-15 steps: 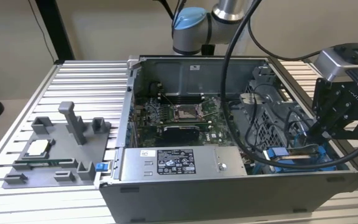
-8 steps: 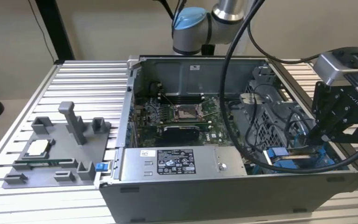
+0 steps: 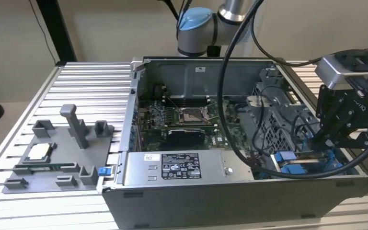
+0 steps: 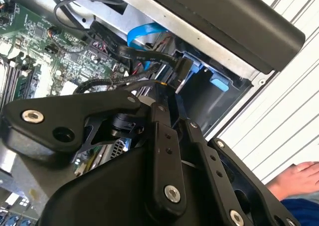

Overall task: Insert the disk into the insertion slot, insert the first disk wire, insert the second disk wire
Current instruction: 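Insert the first disk wire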

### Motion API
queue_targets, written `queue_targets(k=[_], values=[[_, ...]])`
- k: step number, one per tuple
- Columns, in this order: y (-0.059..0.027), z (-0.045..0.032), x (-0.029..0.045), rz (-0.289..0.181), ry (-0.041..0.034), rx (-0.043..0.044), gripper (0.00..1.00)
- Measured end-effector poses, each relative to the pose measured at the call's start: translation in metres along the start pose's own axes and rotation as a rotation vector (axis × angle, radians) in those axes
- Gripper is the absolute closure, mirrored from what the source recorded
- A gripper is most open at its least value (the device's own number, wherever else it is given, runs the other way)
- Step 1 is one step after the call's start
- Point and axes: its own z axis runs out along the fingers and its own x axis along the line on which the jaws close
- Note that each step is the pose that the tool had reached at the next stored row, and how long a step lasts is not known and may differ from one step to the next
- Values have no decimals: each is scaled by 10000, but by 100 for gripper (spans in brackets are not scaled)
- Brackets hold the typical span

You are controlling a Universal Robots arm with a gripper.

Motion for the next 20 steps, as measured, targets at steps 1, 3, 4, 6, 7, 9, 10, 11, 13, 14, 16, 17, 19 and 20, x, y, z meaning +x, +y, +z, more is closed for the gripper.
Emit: queue_targets(k=[1, 3, 4, 6, 7, 9, 10, 11, 13, 14, 16, 17, 19, 20], values=[[0, 0, 0, -1, 0, 0, 100], [0, -1, 0, -2, 3, 1, 100], [0, -1, 0, -2, 3, 1, 100], [1, -1, 0, -1, 2, 1, 100], [2, -1, 0, -1, 2, 0, 100], [12, -1, -1, 1, 2, 9, 100], [20, 0, 0, -1, 4, 19, 100], [28, 1, 0, -3, 7, 36, 100], [36, 7, 1, -7, 29, 129, 100], [39, 10, 2, -12, 49, 194, 100], [43, 20, 3, -21, 75, 342, 100], [43, 26, 2, -22, 78, 369, 100], [43, 35, -3, -20, 81, 388, 100], [43, 38, -7, -20, 82, 389, 100]])
